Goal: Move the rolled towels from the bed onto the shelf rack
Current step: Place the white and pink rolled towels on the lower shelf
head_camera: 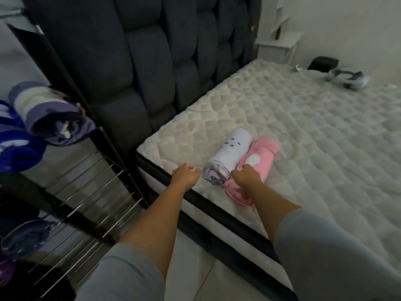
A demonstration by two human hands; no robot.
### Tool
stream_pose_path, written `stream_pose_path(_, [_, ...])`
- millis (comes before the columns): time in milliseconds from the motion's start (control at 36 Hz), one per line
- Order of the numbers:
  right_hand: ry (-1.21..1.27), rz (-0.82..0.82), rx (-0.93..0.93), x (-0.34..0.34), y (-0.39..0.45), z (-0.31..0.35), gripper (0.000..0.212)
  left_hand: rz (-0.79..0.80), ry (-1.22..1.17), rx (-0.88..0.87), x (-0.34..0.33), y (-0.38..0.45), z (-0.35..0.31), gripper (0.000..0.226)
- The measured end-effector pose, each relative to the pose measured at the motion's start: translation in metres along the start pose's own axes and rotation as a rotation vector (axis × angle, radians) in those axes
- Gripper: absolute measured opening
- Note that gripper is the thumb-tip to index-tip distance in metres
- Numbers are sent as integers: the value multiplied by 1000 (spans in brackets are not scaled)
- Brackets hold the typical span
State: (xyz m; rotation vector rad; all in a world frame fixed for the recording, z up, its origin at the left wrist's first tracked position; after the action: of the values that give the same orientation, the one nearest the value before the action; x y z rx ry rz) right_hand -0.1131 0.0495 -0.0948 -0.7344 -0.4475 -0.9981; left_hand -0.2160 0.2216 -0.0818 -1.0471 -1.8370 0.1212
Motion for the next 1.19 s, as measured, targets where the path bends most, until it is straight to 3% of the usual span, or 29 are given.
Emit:
stream_pose_path(556, [105,-157,-303,23,82,-44,73,165,254,-159,-34,124,-95,52])
stream_pose_path(889, [225,-217,-550,-2,120,-73,97,309,295,2,-86,193,-93,105])
stream_pose_path(1194, [212,-70,-662,-30,182,-105,132,380,412,96,-151,247,-96,146])
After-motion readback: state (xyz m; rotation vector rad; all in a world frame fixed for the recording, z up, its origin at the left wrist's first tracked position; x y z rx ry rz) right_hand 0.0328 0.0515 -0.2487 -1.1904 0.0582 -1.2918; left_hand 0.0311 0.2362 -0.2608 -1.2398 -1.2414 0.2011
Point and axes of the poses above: each hand's wrist, its own y-axis towards the middle knuckle, its own x-axis out of the back of the hand, z = x × y, the point moved 6 cm from there along y, towards the middle knuckle, and after that the axes turned 8 degrees about x, right-handed, at the moved point
